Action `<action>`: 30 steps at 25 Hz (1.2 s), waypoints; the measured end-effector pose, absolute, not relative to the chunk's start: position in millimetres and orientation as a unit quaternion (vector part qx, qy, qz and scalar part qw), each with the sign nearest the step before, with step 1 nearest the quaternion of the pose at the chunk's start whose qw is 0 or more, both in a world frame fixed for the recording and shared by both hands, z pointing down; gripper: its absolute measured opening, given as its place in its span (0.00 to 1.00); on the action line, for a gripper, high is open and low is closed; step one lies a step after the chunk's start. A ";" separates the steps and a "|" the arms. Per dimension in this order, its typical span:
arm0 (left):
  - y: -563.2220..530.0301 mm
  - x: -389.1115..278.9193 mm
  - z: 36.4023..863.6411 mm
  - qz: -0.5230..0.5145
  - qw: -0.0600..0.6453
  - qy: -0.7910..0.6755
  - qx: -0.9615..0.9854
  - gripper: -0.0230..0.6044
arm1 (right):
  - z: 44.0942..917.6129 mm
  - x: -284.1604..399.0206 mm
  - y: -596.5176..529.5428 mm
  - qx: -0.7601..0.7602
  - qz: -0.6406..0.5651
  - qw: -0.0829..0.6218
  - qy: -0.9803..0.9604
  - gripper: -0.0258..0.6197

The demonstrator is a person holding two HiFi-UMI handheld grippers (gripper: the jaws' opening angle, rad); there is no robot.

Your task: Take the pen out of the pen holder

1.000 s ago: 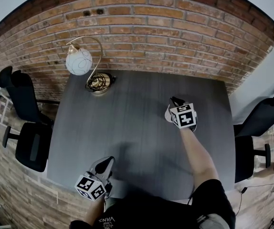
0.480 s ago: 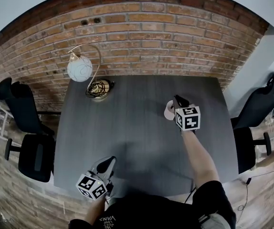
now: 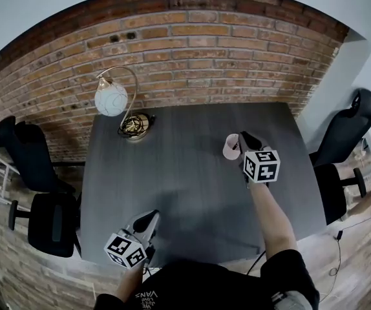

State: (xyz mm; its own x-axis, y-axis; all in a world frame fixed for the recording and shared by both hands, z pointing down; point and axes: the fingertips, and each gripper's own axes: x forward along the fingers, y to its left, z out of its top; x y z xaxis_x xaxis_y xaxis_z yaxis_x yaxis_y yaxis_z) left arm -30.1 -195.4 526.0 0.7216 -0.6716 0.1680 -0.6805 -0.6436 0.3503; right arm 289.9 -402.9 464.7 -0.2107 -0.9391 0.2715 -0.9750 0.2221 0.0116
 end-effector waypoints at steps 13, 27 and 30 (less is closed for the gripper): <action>-186.3 -37.8 519.7 0.002 0.190 -0.321 0.928 0.12 | 480.2 268.2 -320.4 0.637 0.115 0.091 -0.757 0.09; -164.5 -50.9 517.4 -0.005 0.183 -0.269 0.945 0.12 | 490.9 231.4 -233.6 0.655 0.137 0.068 -0.740 0.09; -160.1 -53.2 516.7 -0.004 0.182 -0.258 0.949 0.12 | 488.8 222.8 -216.7 0.659 0.140 0.054 -0.737 0.09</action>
